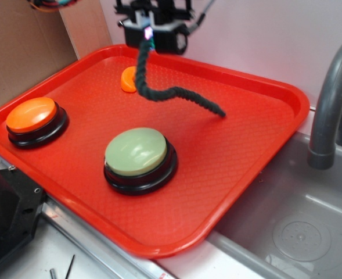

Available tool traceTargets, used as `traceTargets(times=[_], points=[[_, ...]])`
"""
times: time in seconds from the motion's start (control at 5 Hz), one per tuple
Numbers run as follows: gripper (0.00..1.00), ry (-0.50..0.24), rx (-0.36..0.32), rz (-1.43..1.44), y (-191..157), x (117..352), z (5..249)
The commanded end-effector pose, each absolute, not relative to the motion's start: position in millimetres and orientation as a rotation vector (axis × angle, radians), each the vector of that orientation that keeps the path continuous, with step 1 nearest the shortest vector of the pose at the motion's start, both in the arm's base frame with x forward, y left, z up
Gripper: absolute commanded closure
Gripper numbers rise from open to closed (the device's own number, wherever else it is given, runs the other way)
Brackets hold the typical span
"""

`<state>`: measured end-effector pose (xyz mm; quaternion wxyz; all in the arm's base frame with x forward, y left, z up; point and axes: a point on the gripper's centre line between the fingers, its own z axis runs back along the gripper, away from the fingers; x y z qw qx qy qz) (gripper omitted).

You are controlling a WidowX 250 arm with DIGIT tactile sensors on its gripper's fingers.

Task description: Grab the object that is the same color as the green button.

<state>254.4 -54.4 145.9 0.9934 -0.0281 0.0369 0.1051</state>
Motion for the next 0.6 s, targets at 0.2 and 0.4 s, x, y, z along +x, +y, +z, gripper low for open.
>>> traceTargets(times=[0.2, 0.4], points=[[1.0, -0.013, -0.099, 0.202, -35.6, 190.0, 204.0], [1.0, -0.031, -0.059, 0.223, -34.6, 187.2, 204.6]])
